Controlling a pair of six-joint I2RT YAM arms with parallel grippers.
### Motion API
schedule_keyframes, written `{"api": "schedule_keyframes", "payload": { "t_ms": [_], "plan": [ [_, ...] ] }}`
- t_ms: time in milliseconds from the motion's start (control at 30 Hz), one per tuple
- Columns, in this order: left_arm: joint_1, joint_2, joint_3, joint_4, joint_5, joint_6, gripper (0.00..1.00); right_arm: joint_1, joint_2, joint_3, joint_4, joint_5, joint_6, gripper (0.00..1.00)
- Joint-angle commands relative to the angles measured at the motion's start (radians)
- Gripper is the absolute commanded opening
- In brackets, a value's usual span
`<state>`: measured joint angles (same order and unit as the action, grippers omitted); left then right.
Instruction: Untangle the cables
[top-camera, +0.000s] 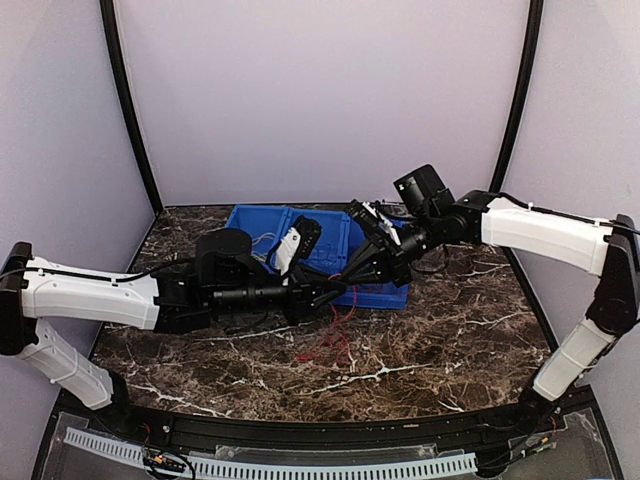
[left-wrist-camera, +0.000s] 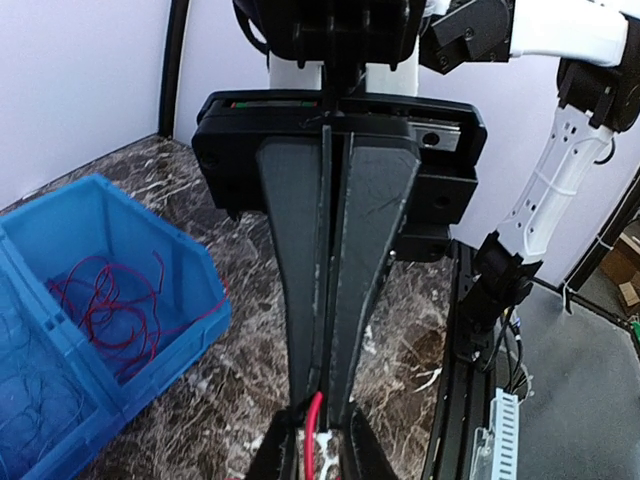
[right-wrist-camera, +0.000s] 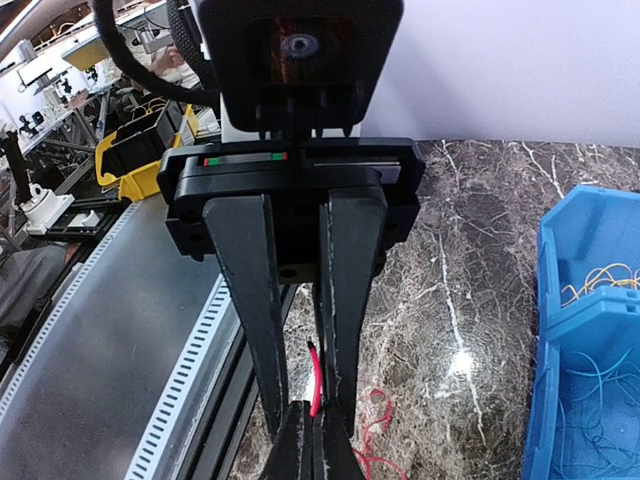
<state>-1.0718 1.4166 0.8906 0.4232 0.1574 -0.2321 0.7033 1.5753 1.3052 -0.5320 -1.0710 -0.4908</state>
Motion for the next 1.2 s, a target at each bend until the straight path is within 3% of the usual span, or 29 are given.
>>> {"api": "schedule_keyframes", "payload": {
  "t_ms": [0,67,200,333,400,433,500,667,767,833,867,1000,1067,1167],
  "plan": [
    [0.024,-0.175,-0.142,-0.063,-0.107,-0.041,0.0,-0.079,0.066,-0.071,-0.087,0.243,0.024,0.01],
    [0.024,-0.19,-0.203,-0.017,-0.101,-0.077,0.0,-0.075,0.09,-0.067,-0.088,0.22,0.026,0.0],
    [0.023,-0.19,-0.281,0.091,-0.087,-0.123,0.12,-0.05,0.112,-0.057,-0.099,0.172,0.013,0.0],
    [0.024,-0.155,-0.292,0.162,-0.078,-0.121,0.02,-0.033,0.124,-0.049,-0.122,0.156,0.002,0.0],
    [0.024,-0.129,-0.283,0.189,-0.065,-0.118,0.15,-0.031,0.119,-0.05,-0.125,0.149,0.001,0.0],
    [0.024,-0.109,-0.272,0.197,-0.055,-0.113,0.32,-0.03,0.115,-0.051,-0.128,0.142,-0.003,0.0],
    [0.024,-0.069,-0.245,0.201,-0.048,-0.104,0.46,-0.029,0.106,-0.05,-0.133,0.133,-0.007,0.0],
    [0.023,0.065,-0.158,0.219,-0.008,-0.065,0.5,-0.025,0.087,-0.044,-0.146,0.114,-0.014,0.0],
    [0.024,0.14,-0.108,0.212,0.039,-0.047,0.48,-0.025,0.075,-0.042,-0.153,0.108,-0.017,0.0],
    [0.023,0.185,-0.083,0.215,0.066,-0.042,0.4,-0.025,0.066,-0.047,-0.154,0.11,-0.018,0.0],
    [0.023,0.203,-0.073,0.216,0.076,-0.04,0.3,-0.026,0.061,-0.049,-0.155,0.113,-0.021,0.0],
    [0.023,0.212,-0.073,0.217,0.066,-0.032,0.06,-0.025,0.054,-0.065,-0.151,0.12,-0.029,0.0],
    [0.024,0.197,-0.086,0.216,0.033,-0.034,0.0,-0.025,0.058,-0.067,-0.144,0.121,-0.029,0.0],
    [0.024,0.151,-0.121,0.172,-0.079,-0.058,0.0,-0.025,0.085,-0.061,-0.124,0.141,-0.022,0.0]
  ]
}}
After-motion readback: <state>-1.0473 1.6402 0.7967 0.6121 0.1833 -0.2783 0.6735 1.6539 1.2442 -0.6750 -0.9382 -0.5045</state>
